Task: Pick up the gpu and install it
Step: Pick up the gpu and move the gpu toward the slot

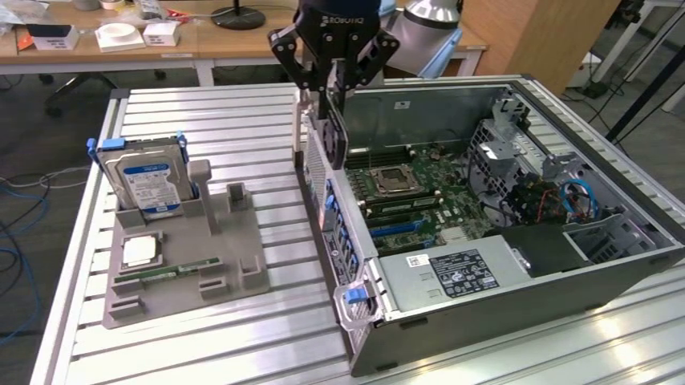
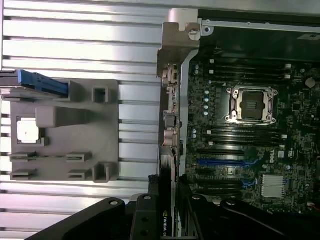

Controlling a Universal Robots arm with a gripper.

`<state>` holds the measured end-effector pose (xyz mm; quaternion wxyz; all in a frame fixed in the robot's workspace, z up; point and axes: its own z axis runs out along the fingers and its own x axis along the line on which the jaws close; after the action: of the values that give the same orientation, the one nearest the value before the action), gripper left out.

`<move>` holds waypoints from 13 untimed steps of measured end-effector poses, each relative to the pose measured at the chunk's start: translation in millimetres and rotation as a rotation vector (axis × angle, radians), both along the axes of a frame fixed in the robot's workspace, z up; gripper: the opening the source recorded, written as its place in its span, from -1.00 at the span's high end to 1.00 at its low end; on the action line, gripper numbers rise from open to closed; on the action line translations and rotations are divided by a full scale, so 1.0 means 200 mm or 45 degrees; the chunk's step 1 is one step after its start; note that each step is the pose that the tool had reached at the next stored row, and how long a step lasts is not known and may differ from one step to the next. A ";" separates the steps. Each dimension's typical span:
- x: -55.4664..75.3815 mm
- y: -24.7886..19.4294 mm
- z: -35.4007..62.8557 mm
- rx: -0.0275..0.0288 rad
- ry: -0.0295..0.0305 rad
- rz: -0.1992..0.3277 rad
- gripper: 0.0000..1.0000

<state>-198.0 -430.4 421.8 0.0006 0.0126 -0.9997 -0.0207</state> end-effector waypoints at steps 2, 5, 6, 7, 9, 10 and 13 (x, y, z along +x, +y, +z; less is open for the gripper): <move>0.01 0.000 0.000 0.0001 0.0000 0.000 0.48; 0.03 0.000 0.000 0.0001 0.0000 0.000 0.48; 0.03 0.000 0.000 0.0001 0.0000 0.000 0.48; 0.04 0.000 0.000 0.0000 -0.0001 0.001 0.48; 0.06 0.000 0.000 0.0001 -0.0001 0.001 0.48; 0.06 0.000 0.000 0.0000 0.0000 0.001 0.48; 0.09 0.000 0.000 0.0000 0.0000 0.001 0.48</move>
<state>-179.9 -430.4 421.7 0.0006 0.0130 -0.9997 -0.0207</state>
